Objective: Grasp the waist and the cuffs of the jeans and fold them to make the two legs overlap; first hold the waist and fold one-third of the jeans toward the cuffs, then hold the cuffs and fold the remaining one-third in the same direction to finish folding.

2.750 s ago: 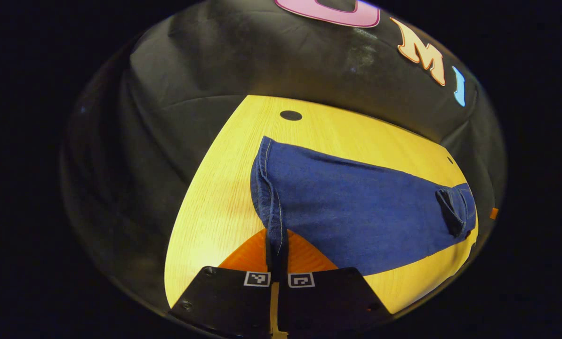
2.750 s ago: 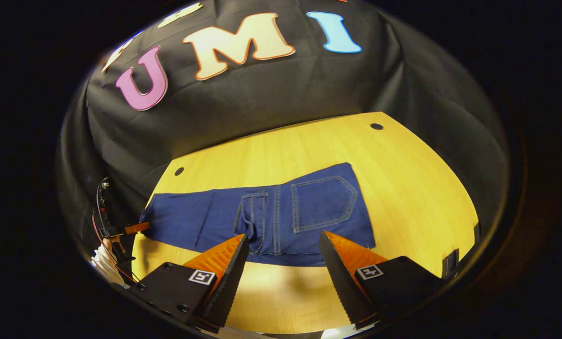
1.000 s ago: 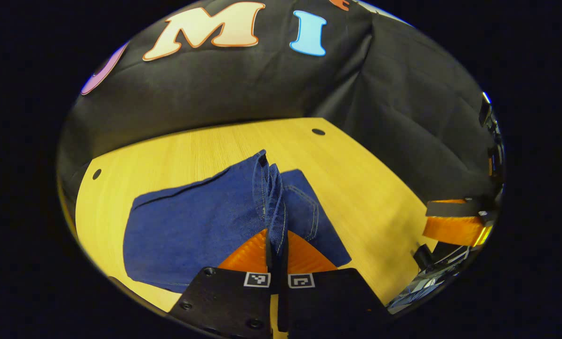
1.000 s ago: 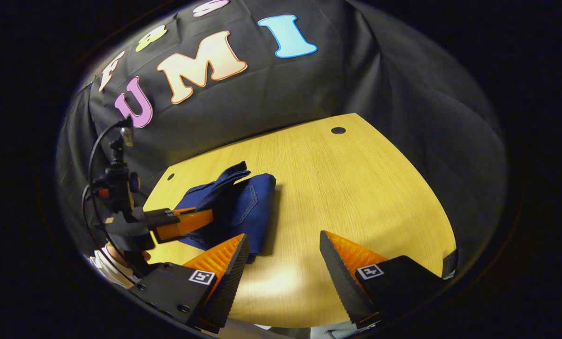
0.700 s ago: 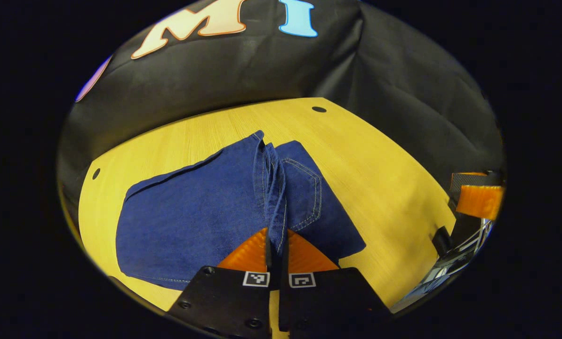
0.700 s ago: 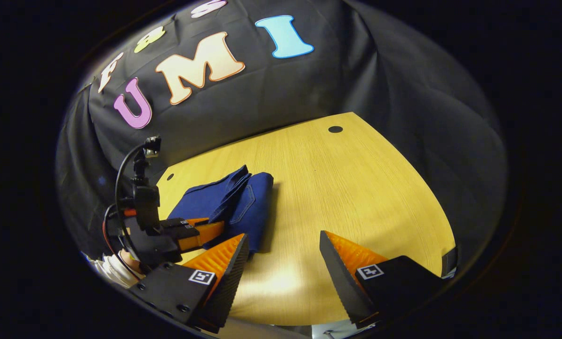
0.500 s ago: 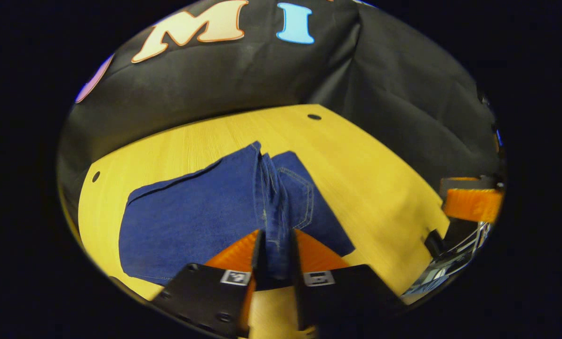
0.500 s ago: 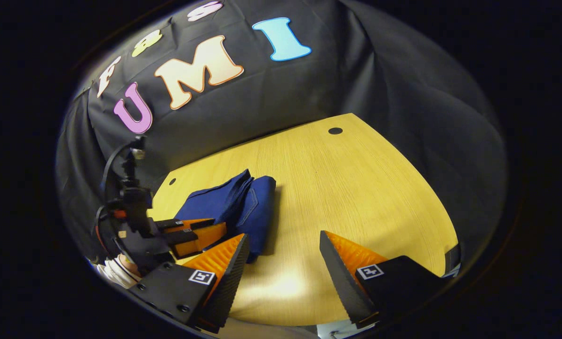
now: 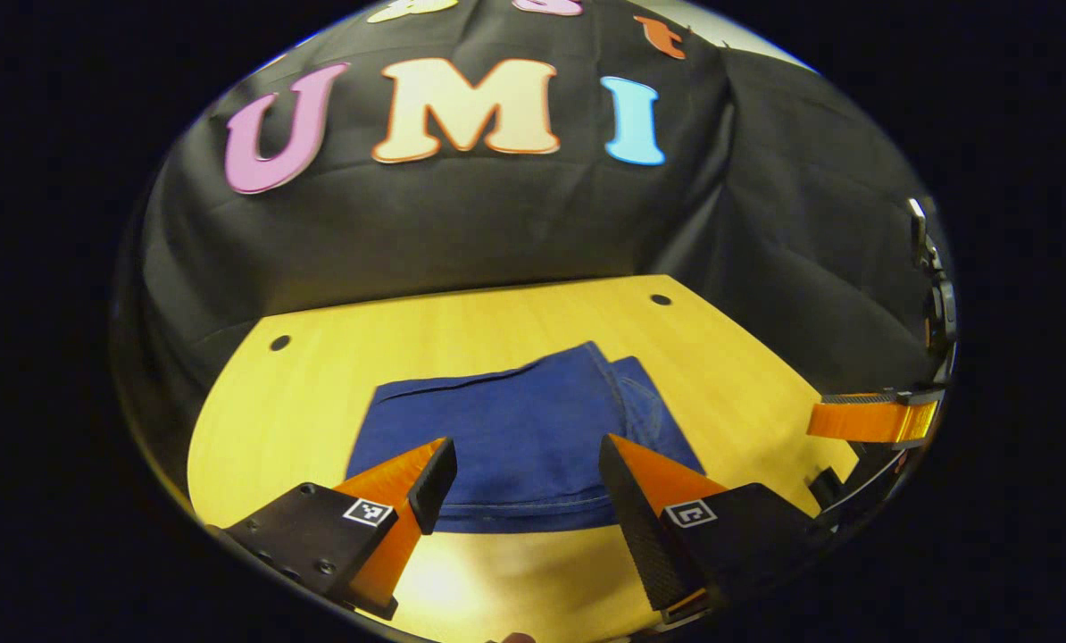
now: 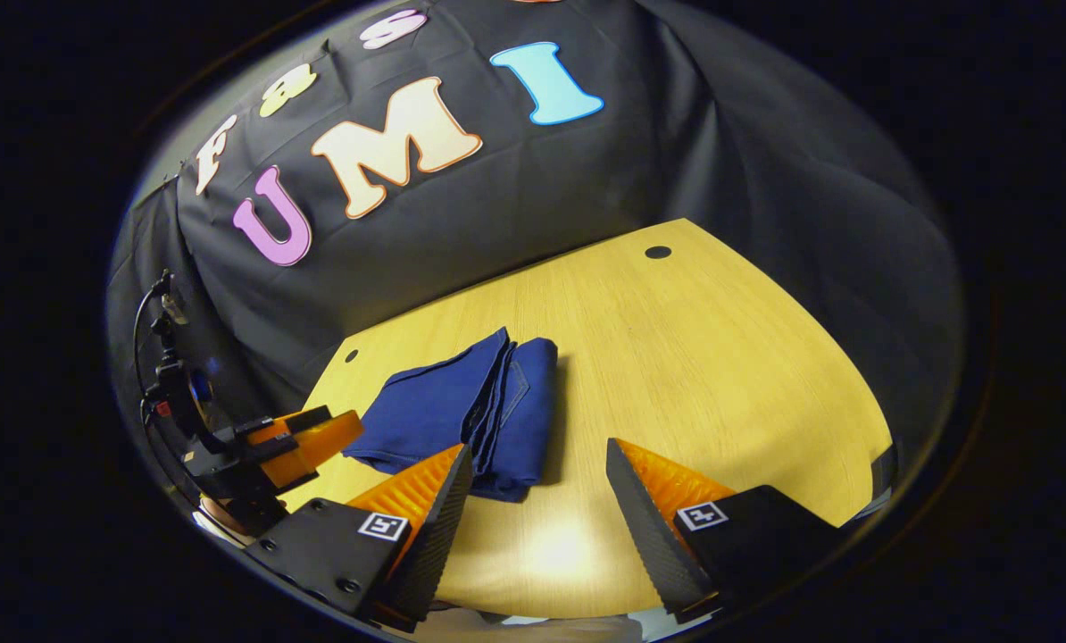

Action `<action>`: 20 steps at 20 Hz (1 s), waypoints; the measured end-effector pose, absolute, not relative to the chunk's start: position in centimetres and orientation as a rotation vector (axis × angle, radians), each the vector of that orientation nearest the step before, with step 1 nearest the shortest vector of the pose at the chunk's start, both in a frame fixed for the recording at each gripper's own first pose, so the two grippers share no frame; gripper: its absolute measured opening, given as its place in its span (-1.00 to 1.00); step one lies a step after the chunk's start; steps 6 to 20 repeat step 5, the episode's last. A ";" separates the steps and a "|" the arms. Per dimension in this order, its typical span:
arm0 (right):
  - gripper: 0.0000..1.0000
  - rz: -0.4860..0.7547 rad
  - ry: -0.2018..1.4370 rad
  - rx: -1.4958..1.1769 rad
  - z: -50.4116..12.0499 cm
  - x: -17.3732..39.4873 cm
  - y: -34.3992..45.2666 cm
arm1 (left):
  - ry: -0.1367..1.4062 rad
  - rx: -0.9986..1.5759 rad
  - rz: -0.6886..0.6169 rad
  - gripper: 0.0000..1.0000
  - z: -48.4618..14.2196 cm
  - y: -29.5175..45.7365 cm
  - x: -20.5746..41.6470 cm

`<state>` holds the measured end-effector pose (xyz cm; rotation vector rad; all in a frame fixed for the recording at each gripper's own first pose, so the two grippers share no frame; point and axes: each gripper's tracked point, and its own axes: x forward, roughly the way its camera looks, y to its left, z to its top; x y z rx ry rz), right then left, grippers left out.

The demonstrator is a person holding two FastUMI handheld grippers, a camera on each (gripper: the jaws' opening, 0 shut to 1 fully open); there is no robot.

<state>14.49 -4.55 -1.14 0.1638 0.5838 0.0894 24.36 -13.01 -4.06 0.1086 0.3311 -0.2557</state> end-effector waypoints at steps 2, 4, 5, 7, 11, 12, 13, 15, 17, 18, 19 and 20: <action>0.87 0.101 0.597 0.159 -1.6 14.2 -3.7 | 0.345 0.066 -0.210 0.83 -4.6 -11.4 23.9; 0.87 0.119 0.602 0.163 -1.8 14.1 -2.6 | 0.373 0.030 -0.177 0.89 -5.1 -10.0 23.3; 0.72 0.125 0.600 0.162 -1.9 14.2 -2.2 | 0.381 0.020 -0.164 0.89 -5.2 -9.3 23.1; 0.72 0.125 0.600 0.162 -1.9 14.2 -2.2 | 0.381 0.020 -0.164 0.89 -5.2 -9.3 23.1; 0.72 0.125 0.600 0.162 -1.9 14.2 -2.2 | 0.381 0.020 -0.164 0.89 -5.2 -9.3 23.1; 0.72 0.125 0.600 0.162 -1.9 14.2 -2.2 | 0.381 0.020 -0.164 0.89 -5.2 -9.3 23.1; 0.72 0.125 0.600 0.162 -1.9 14.2 -2.2 | 0.381 0.020 -0.164 0.89 -5.2 -9.3 23.1; 0.72 0.125 0.600 0.162 -1.9 14.2 -2.2 | 0.381 0.020 -0.164 0.89 -5.2 -9.3 23.1; 0.72 0.125 0.600 0.162 -1.9 14.2 -2.2 | 0.381 0.020 -0.164 0.89 -5.2 -9.3 23.1; 0.72 0.125 0.600 0.162 -1.9 14.2 -2.2 | 0.381 0.020 -0.164 0.89 -5.2 -9.3 23.1; 0.72 0.125 0.600 0.162 -1.9 14.2 -2.2 | 0.381 0.020 -0.164 0.89 -5.2 -9.3 23.1; 0.72 0.125 0.600 0.162 -1.9 14.2 -2.2 | 0.381 0.020 -0.164 0.89 -5.2 -9.3 23.1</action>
